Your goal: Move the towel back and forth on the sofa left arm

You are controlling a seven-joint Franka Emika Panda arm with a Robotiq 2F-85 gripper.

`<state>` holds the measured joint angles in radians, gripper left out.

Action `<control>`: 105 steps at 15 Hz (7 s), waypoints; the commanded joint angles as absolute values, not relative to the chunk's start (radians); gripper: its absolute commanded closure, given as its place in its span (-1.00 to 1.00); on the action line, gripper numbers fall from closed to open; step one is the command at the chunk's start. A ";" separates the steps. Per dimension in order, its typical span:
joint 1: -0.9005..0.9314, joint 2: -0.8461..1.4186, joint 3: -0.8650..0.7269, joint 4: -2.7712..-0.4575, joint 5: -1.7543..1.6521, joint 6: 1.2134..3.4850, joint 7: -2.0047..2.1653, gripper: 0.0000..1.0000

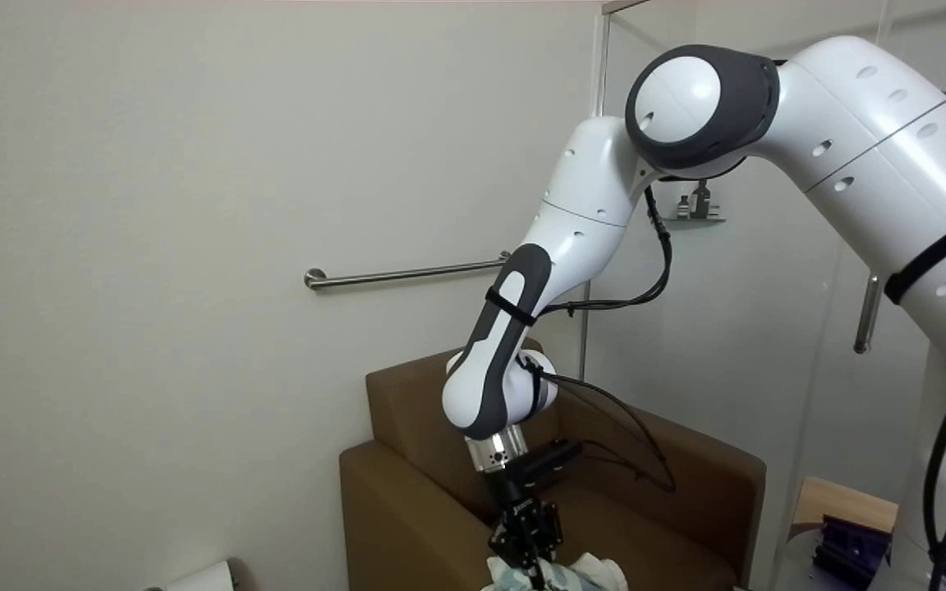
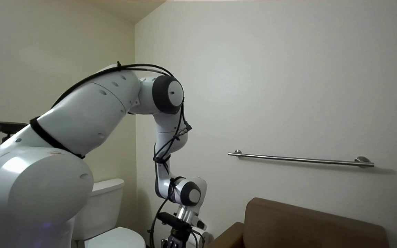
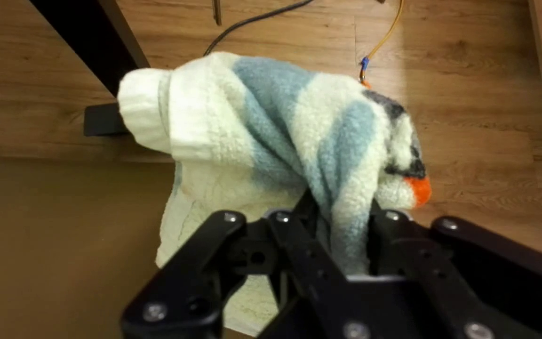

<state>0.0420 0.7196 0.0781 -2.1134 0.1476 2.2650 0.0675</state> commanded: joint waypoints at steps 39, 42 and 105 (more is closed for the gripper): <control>-0.071 1.151 0.216 -1.338 0.124 2.125 -0.214 0.81; -0.102 1.084 0.213 -1.466 0.148 2.137 -0.167 0.81; -0.027 0.996 0.089 -1.553 0.194 2.129 -0.076 0.81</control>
